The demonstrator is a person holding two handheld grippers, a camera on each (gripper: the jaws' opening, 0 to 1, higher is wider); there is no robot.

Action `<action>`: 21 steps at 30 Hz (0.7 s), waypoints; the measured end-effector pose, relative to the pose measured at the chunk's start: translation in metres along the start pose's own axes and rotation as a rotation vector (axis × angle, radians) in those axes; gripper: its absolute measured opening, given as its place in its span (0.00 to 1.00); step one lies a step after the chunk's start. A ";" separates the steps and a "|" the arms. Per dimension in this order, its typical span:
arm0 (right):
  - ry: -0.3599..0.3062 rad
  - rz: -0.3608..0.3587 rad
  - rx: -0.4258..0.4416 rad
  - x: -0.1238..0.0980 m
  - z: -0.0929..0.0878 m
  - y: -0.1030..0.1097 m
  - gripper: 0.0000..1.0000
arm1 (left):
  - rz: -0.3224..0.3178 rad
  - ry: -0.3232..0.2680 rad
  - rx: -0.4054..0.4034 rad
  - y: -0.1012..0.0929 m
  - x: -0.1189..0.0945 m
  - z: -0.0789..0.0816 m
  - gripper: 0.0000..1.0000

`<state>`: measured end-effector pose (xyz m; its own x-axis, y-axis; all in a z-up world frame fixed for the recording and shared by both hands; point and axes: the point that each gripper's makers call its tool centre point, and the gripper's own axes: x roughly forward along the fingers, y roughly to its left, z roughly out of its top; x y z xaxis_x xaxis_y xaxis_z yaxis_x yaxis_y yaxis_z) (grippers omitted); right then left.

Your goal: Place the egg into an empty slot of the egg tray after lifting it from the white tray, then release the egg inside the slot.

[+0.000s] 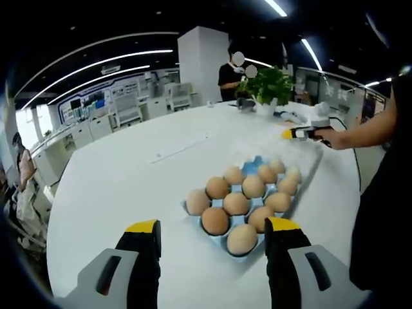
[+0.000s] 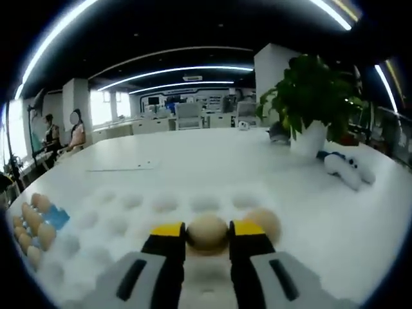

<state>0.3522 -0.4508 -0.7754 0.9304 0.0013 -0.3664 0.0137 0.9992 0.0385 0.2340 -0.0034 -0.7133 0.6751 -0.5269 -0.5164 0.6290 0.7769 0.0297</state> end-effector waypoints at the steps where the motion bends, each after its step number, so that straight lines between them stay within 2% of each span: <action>1: 0.004 0.000 0.021 -0.002 0.001 0.000 0.26 | 0.000 0.001 0.002 0.000 0.000 0.000 0.66; 8: -0.062 0.037 0.007 -0.014 0.026 0.012 0.26 | 0.001 -0.001 -0.001 0.001 0.001 -0.002 0.66; 9: -0.067 0.058 0.026 -0.016 0.030 0.018 0.26 | -0.001 0.000 0.000 0.000 0.002 -0.002 0.66; 11: -0.080 0.072 0.008 -0.018 0.034 0.025 0.26 | -0.004 0.000 0.000 0.000 0.002 -0.002 0.66; 21: -0.095 0.181 -0.008 -0.018 0.044 0.067 0.26 | 0.001 0.000 -0.003 0.001 0.001 -0.004 0.66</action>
<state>0.3522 -0.3854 -0.7255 0.9477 0.1775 -0.2652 -0.1596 0.9833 0.0879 0.2338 -0.0013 -0.7165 0.6761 -0.5260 -0.5160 0.6270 0.7785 0.0280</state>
